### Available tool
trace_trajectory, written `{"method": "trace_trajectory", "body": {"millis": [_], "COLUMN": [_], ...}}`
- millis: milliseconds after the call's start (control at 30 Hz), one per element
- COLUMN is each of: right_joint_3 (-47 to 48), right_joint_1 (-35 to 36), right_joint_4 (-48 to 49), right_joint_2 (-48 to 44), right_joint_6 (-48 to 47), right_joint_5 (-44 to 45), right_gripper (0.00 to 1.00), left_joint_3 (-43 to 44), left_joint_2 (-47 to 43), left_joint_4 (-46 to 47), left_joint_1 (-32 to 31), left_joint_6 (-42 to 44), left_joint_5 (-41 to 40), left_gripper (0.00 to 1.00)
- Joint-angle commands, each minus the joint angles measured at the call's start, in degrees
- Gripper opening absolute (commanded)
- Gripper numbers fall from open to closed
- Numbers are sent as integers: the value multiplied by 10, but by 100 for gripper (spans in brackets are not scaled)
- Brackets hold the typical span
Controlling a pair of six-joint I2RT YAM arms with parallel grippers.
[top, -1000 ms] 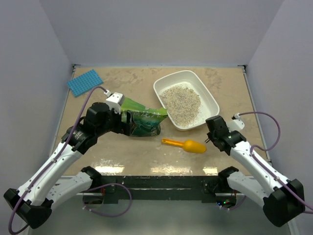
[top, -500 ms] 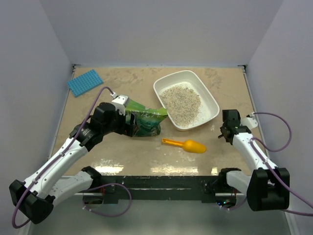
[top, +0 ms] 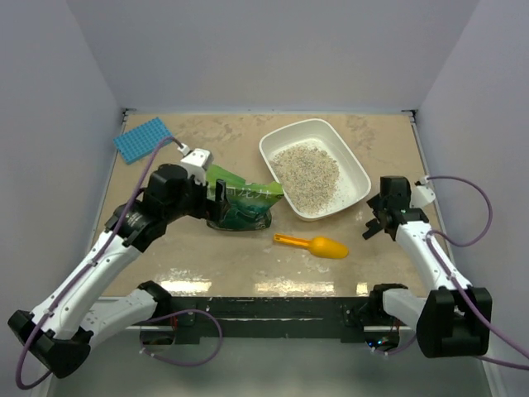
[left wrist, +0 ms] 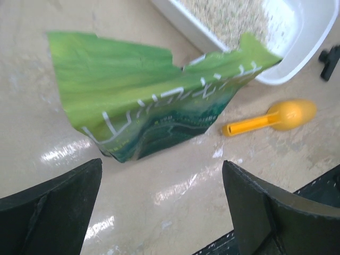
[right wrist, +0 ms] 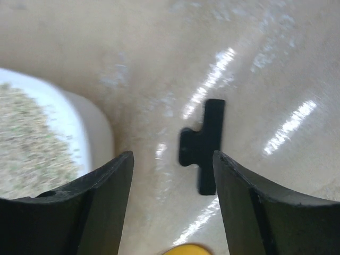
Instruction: Fill the litter box with clean litter
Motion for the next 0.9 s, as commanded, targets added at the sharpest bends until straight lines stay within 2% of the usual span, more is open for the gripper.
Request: {"method": "trace_trajectory", "body": {"millis": [0, 67, 233, 367, 667, 800, 867], "right_joint_3": [96, 133, 196, 218, 179, 168, 164], "right_joint_1": [-2, -2, 6, 14, 34, 36, 36], "right_joint_4": [35, 52, 46, 53, 84, 86, 89], "right_joint_2": [-75, -83, -89, -97, -109, -111, -114], "right_joint_6": [-91, -132, -177, -186, -194, -205, -212], "right_joint_5": [-47, -111, -162, -193, -223, -229, -229], "right_gripper": [66, 66, 67, 67, 67, 67, 67], "left_joint_3": [125, 152, 190, 187, 144, 96, 79], "left_joint_2": [-16, 9, 54, 80, 147, 164, 166], "left_joint_4": [-56, -79, -100, -81, -30, 0, 25], "left_joint_1": [1, 1, 13, 81, 260, 292, 296], "left_joint_6": [-14, -27, -53, -65, -79, -88, -96], "left_joint_5": [-65, -78, -108, -69, 179, 307, 338], "left_gripper": [100, 100, 100, 100, 100, 100, 100]}}
